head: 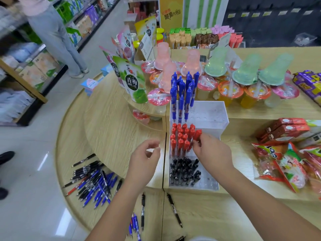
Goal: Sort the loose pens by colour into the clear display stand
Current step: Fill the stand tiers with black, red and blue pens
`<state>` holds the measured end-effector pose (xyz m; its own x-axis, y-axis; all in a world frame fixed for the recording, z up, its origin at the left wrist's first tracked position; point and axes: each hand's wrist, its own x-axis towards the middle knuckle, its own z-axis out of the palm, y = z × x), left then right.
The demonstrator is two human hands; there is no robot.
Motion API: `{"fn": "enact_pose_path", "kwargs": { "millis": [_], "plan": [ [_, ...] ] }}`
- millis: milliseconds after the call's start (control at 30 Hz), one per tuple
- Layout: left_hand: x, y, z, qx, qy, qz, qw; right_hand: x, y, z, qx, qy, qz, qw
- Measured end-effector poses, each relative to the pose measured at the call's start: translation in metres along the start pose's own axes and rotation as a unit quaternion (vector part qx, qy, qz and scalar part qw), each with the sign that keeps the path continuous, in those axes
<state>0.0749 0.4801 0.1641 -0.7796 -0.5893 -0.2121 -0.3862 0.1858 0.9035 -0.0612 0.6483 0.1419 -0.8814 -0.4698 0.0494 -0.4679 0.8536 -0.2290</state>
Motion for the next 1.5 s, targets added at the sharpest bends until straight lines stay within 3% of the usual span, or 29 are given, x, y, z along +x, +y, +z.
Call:
{"fn": "enact_pose_path", "kwargs": {
  "millis": [133,333,467,567,633,733,933,1200,1400,1500],
  "plan": [
    [-0.009,-0.016,-0.013,0.004,0.027,-0.02,0.999,-0.004,-0.001,0.002,-0.007,-0.017,-0.057,0.998],
    [-0.013,-0.027,-0.019,0.011,0.019,-0.03,0.999,-0.009,-0.006,0.001,-0.02,-0.028,-0.028,0.999],
    [-0.017,-0.06,-0.029,0.032,0.058,-0.089,0.994,-0.042,-0.006,-0.009,0.093,0.027,0.018,0.995],
    [-0.033,-0.105,-0.028,0.075,0.076,-0.134,0.985,-0.102,-0.015,0.0,0.147,0.061,-0.027,0.987],
    [-0.048,-0.141,-0.02,0.111,0.06,-0.157,0.98,-0.141,-0.02,0.032,0.156,0.005,-0.032,0.987],
    [-0.063,-0.196,0.0,0.155,0.029,-0.201,0.967,-0.173,-0.016,0.112,0.141,-0.156,0.044,0.977],
    [-0.043,-0.276,0.035,0.27,0.011,-0.218,0.938,-0.164,-0.017,0.228,0.071,-0.263,0.093,0.958],
    [-0.021,-0.311,0.052,0.398,0.008,-0.198,0.896,-0.145,-0.033,0.28,0.016,-0.225,0.112,0.968],
    [-0.019,-0.317,0.051,0.363,0.001,-0.21,0.908,-0.138,-0.034,0.283,0.005,-0.227,0.096,0.969],
    [-0.022,-0.302,0.042,0.285,-0.012,-0.221,0.933,-0.138,-0.036,0.268,0.01,-0.229,0.055,0.972]
  ]
}}
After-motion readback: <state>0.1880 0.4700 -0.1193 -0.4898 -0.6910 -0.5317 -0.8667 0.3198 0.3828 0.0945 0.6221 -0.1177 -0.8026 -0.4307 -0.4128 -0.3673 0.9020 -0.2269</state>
